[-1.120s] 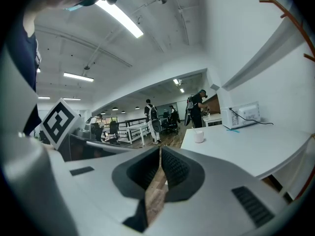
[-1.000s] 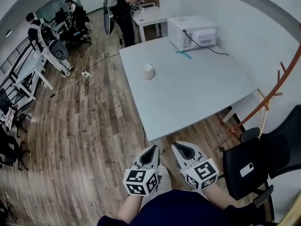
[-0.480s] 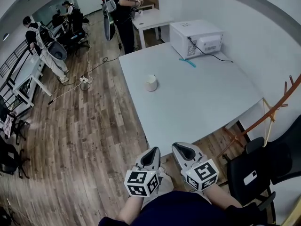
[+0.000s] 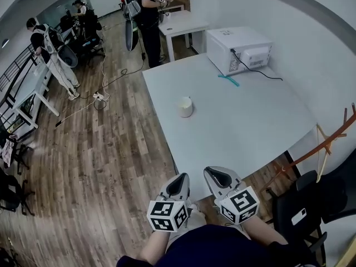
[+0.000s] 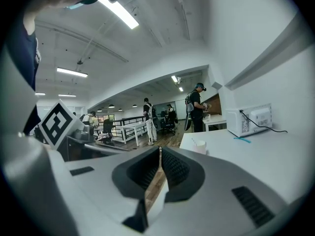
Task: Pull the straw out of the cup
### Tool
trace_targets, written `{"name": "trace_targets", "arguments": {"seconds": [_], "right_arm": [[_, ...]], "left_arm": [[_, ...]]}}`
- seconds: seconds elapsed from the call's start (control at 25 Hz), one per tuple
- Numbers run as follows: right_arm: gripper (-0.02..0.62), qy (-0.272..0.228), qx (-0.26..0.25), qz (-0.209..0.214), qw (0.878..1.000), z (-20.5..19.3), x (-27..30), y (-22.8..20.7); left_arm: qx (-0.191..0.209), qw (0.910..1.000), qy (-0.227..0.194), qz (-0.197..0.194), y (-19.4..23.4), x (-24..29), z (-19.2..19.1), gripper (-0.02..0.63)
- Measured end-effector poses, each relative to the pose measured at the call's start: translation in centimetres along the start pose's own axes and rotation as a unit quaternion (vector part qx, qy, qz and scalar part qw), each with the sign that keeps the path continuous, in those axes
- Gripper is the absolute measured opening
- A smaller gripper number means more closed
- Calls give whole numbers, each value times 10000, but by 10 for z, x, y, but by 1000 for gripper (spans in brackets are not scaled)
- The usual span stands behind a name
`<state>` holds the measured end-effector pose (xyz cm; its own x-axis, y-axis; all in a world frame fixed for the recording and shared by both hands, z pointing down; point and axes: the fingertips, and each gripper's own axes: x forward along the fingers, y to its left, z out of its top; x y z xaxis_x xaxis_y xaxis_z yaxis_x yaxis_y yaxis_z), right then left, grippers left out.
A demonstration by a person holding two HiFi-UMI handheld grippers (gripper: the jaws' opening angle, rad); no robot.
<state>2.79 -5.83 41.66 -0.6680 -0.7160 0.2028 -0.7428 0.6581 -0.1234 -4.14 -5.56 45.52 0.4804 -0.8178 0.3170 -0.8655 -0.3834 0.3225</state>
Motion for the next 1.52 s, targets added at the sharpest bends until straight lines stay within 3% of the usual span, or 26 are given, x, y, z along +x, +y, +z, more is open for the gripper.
{"name": "trace_targets", "arguments": {"seconds": [0.88,1.52], "right_arm": [[34,157,-201,-289,9993,16,97,-40],[35,484,-358,0,9982,7,161,-91]], "left_arm": [[-92,9998,124,-148,74,56,30,20],[-417,9987,237,188,99,104,26,20]]}}
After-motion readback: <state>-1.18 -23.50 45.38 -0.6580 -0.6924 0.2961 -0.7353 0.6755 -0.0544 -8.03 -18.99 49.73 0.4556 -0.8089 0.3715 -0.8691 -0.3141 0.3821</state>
